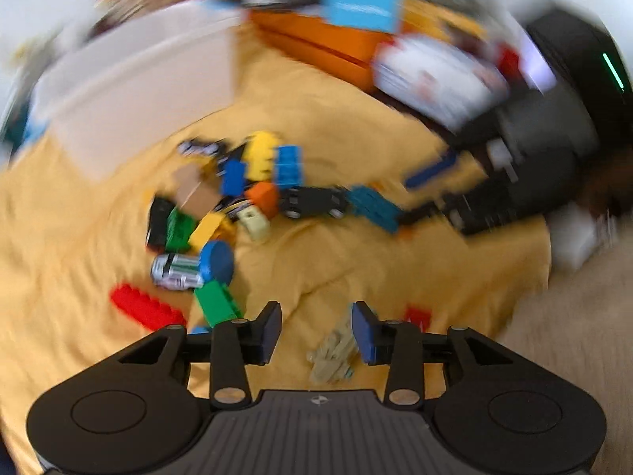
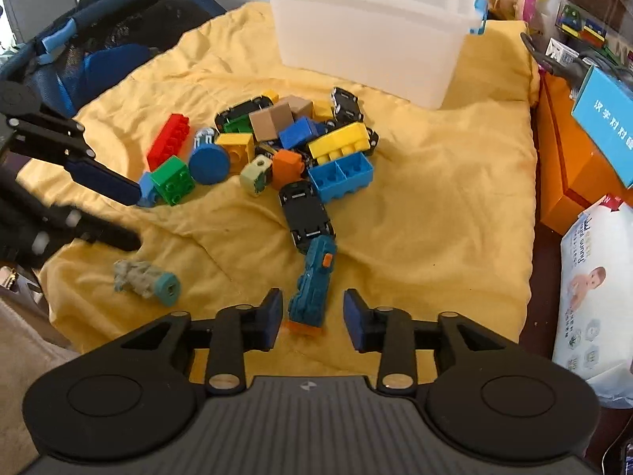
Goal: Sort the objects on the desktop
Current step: 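Grasp the beige camouflage figure with the left tool while the right holds the teal figure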
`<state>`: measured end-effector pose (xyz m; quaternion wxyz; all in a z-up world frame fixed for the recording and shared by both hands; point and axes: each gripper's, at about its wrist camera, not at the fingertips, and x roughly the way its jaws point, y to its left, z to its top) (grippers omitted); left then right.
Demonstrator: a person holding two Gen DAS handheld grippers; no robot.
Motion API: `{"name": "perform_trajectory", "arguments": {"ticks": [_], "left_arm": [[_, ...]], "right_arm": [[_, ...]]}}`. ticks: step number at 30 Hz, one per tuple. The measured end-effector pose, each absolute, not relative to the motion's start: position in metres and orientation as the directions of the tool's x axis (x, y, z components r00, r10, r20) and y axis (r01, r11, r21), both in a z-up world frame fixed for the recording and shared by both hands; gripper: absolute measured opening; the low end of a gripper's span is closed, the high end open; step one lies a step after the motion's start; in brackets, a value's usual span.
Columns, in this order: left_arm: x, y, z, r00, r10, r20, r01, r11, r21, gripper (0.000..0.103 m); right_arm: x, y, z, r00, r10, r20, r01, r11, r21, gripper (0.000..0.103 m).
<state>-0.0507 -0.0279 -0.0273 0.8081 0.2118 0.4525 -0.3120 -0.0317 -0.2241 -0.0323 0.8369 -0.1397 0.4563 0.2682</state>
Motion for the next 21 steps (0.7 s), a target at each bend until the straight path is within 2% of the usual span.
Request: {"name": "perform_trajectory", "arguments": {"ticks": [3,7,8,9,13,14,15,18,21], "left_arm": [[-0.055,-0.038,-0.037,0.356,-0.287,-0.889,0.778,0.618,0.111,0.043],[-0.046,-0.043,-0.059,0.293,-0.285,-0.913,0.812,0.579,0.079,0.041],[-0.043,-0.042,-0.065,0.275,-0.295,-0.915,0.807,0.588,0.053,0.036],[-0.039,-0.040,-0.071,0.261,-0.311,-0.914,0.794,0.608,0.020,0.028],[-0.028,-0.017,-0.068,0.280,-0.389,-0.878,0.637,0.759,-0.133,0.027],[-0.027,-0.011,-0.063,0.307,-0.387,-0.870,0.601,0.787,-0.138,0.027],[-0.025,-0.008,-0.057,0.338,-0.375,-0.863,0.565,0.815,-0.132,0.027],[-0.023,-0.001,-0.038,0.431,-0.348,-0.832,0.497,0.861,-0.103,0.027],[-0.026,0.005,-0.006,0.535,-0.350,-0.769,0.457,0.885,-0.085,0.027]], "right_arm": [[-0.033,-0.224,-0.029,0.443,0.326,-0.835,-0.574,0.819,0.016,0.038],[-0.033,-0.222,-0.032,0.422,0.332,-0.843,-0.561,0.826,0.045,0.038],[-0.032,-0.221,-0.033,0.420,0.330,-0.845,-0.551,0.833,0.051,0.038],[-0.031,-0.221,-0.033,0.422,0.329,-0.845,-0.541,0.839,0.057,0.038],[-0.022,-0.214,-0.044,0.442,0.268,-0.856,-0.477,0.879,0.029,0.038],[-0.022,-0.212,-0.048,0.437,0.256,-0.862,-0.478,0.878,0.018,0.038],[-0.022,-0.211,-0.054,0.421,0.252,-0.872,-0.486,0.874,0.018,0.026],[-0.026,-0.210,-0.059,0.396,0.258,-0.881,-0.512,0.858,0.021,0.025],[-0.031,-0.209,-0.041,0.436,0.266,-0.860,-0.517,0.856,0.002,0.025]]}}
